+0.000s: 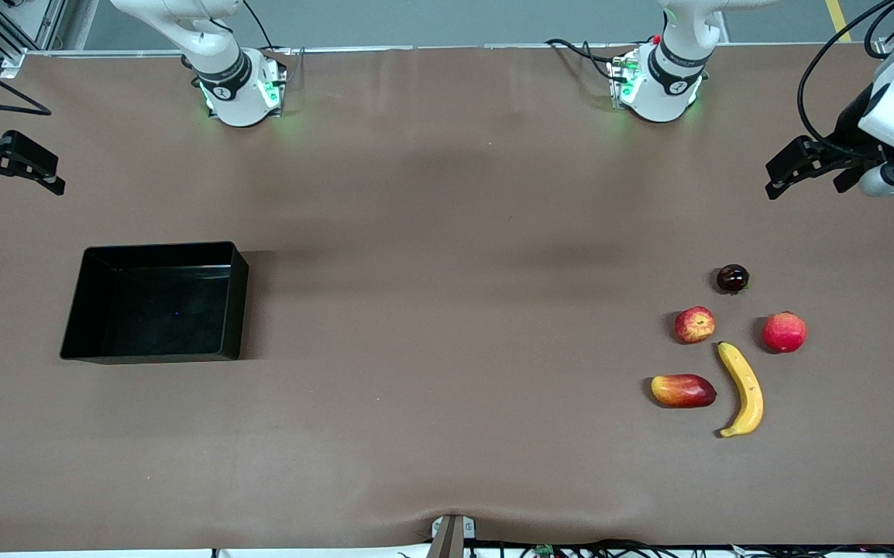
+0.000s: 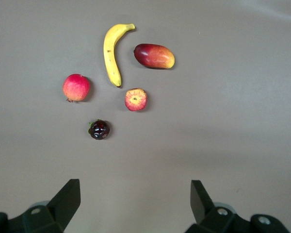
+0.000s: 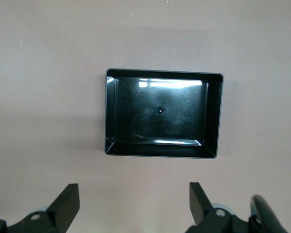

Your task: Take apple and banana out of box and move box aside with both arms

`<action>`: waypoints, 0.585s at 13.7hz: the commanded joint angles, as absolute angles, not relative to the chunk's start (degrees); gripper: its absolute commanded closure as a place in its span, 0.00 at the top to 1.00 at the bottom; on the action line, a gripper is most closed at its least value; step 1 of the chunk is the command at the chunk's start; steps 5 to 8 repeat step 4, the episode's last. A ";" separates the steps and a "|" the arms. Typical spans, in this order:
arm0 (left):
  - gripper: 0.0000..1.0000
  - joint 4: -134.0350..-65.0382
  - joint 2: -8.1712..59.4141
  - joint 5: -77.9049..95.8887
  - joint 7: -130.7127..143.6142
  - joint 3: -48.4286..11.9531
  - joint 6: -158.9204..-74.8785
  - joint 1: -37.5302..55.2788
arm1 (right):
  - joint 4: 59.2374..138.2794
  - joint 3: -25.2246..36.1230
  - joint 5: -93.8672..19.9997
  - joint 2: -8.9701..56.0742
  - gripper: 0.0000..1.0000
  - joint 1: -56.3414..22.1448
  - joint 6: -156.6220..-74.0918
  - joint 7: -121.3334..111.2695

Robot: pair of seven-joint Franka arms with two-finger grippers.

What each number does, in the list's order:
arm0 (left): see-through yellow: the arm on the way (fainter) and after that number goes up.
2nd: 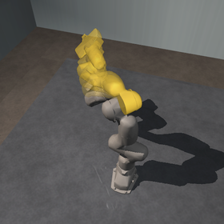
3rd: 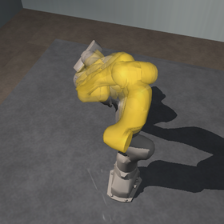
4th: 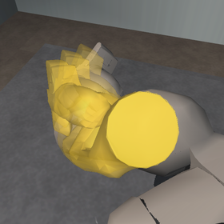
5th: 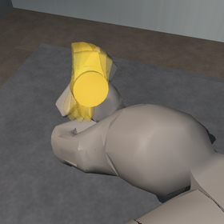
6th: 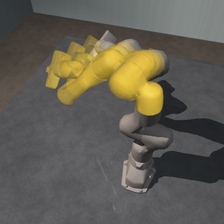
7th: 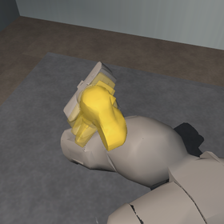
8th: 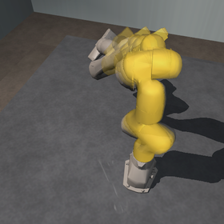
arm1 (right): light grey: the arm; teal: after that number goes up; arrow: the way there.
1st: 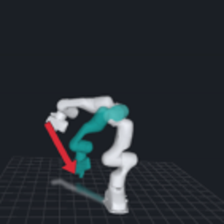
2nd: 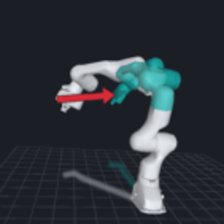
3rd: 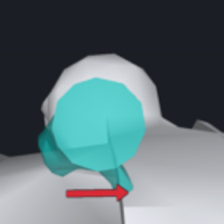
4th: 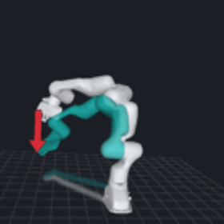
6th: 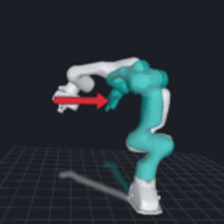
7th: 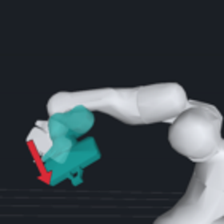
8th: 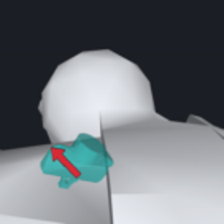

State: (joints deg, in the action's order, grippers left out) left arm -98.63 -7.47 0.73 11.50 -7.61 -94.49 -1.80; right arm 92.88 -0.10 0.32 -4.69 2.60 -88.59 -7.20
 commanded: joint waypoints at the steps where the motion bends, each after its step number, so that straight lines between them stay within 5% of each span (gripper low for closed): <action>1: 1.00 -97.03 -7.03 -0.09 11.51 -8.00 -92.38 -2.46 | 93.96 0.09 0.79 -5.98 1.00 1.59 -88.77 -6.94; 8: 1.00 -96.94 -7.12 -0.09 11.34 -7.91 -91.85 -2.72 | 93.96 0.09 0.79 -5.89 1.00 1.49 -88.86 -6.86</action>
